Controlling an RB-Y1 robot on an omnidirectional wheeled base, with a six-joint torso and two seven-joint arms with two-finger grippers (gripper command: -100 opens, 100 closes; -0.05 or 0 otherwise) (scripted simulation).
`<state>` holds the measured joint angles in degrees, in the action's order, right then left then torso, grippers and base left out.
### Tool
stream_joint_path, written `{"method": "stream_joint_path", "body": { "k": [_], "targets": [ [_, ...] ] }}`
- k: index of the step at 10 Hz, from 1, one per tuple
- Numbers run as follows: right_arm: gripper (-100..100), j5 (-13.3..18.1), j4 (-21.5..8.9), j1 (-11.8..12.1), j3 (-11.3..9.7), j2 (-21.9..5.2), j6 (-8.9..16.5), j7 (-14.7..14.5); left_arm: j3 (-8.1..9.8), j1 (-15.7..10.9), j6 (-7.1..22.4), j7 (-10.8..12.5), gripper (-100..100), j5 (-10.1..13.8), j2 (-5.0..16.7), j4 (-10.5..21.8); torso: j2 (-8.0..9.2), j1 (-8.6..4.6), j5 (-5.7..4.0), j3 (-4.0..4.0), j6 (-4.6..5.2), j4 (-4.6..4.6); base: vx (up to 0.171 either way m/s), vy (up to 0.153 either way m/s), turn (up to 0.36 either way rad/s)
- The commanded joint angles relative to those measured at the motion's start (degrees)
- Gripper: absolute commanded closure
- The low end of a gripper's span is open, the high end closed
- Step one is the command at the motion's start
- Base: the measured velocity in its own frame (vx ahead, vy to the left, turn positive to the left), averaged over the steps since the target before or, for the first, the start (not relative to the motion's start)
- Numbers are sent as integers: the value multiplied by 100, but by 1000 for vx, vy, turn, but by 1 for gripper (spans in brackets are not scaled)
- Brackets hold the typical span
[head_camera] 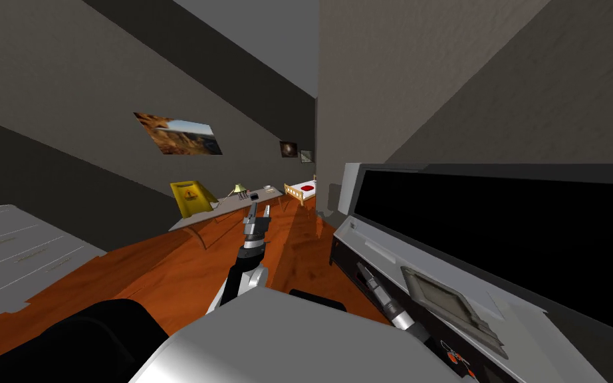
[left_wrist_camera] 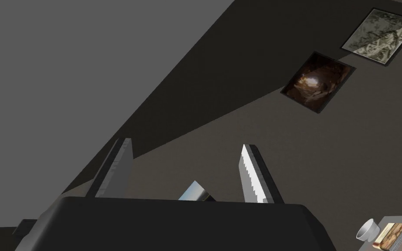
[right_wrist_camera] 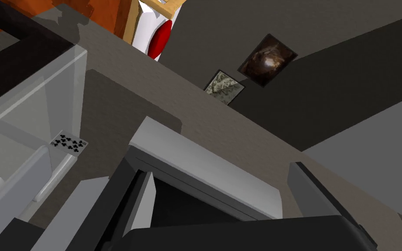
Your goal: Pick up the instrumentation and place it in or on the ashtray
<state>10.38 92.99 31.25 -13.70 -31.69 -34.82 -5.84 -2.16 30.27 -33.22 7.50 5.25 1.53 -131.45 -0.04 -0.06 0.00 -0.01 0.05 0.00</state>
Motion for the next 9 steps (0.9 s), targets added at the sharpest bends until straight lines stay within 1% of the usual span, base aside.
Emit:
{"method": "stream_joint_path", "body": {
  "k": [1, 2, 3, 4, 5, 6, 7, 8, 9],
  "targets": [
    [-100, 89, -286, -25, -141, -193, 9, -123, 0, 0, 0, 0, 0, 0, 0, 0, 0, 0, 0, 0, 0, 0, 57, 35, 200],
    [-100, 89, -361, -25, -141, -193, 9, -123, 0, 0, 0, 0, 0, 0, 0, 0, -8, 3, 1, -4, -4, -1, 49, 29, 130],
    [-100, 89, -474, -25, -141, -193, 9, -123, 0, 0, 0, 0, 0, 0, 0, 0, -7, 2, 1, -4, -1, -2, 16, 12, -2],
    [-100, 178, -677, -50, -274, -350, 15, -236, 0, 0, 0, 0, 0, 0, 0, 0, 2, -2, 0, 1, 1, 0, 32, 24, 263],
    [-100, 178, -780, -50, -274, -350, 15, -236, 0, -1, 0, 0, 0, 0, 0, 0, -1, 0, 0, 0, -5, 1, 44, 16, 117],
    [-100, 178, -874, -50, -274, -350, 15, -236, 0, 0, 0, 0, 0, 0, 0, 0, -5, -2, 0, -2, 0, -1, 24, 5, -28],
    [-100, 273, -1114, -75, -412, -505, 19, -354, 0, 0, 0, 0, 0, 0, 0, 0, 1, -5, -1, 0, 2, 0, 41, 24, 251],
    [-100, 273, -1245, -75, -412, -505, 19, -354, 0, -1, 0, 0, 0, 0, 0, 0, -4, -1, 0, -1, -5, 0, 50, 16, 139],
    [-100, 273, -1286, -75, -412, -505, 19, -354, 0, 0, 0, 0, 0, 0, 0, 0, -5, -2, 0, -3, 1, -1, 28, 3, -32]
  ]
}}
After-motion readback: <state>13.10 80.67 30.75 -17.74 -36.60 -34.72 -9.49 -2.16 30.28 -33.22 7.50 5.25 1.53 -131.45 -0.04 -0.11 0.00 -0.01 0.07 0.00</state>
